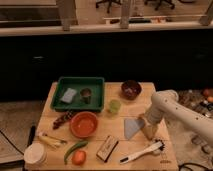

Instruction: Wipe red bowl with towel

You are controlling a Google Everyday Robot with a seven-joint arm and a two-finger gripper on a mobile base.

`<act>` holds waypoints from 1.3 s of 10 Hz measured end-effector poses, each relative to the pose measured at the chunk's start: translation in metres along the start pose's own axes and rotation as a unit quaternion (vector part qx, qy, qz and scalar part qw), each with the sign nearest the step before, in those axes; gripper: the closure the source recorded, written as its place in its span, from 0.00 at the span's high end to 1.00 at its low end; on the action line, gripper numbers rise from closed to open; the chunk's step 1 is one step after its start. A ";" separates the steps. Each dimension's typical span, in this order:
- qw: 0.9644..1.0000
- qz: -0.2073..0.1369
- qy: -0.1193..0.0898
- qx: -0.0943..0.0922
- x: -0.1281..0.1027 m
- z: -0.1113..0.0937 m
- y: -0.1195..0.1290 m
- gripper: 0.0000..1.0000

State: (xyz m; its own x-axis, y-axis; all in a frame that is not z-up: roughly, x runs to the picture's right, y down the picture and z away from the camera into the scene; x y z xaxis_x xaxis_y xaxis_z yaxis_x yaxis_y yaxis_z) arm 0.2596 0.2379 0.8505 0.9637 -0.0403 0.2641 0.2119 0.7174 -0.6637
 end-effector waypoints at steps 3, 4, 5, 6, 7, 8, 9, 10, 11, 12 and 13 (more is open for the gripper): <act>1.000 -0.002 0.004 0.003 0.002 0.000 0.002 0.80; 1.000 -0.005 0.004 0.007 0.001 0.000 0.003 0.80; 1.000 -0.007 0.003 0.009 0.000 -0.001 0.003 0.80; 1.000 -0.008 0.003 0.011 0.000 -0.002 0.002 0.80; 1.000 -0.011 0.003 0.013 -0.002 -0.003 0.002 0.80; 1.000 -0.012 0.003 0.014 -0.002 -0.003 0.002 0.80; 1.000 -0.015 0.003 0.015 -0.004 -0.004 0.001 0.80; 1.000 -0.018 0.003 0.015 -0.006 -0.005 0.001 0.80; 1.000 -0.021 0.002 0.016 -0.008 -0.005 0.001 0.80; 1.000 -0.024 0.002 0.016 -0.010 -0.006 0.000 0.80; 0.999 -0.028 0.001 0.017 -0.013 -0.006 -0.001 0.80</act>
State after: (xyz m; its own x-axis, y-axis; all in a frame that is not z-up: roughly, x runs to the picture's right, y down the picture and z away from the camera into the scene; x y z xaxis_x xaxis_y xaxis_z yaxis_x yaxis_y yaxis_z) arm 0.2478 0.2336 0.8439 0.9509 -0.0816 0.2987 0.2594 0.7368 -0.6244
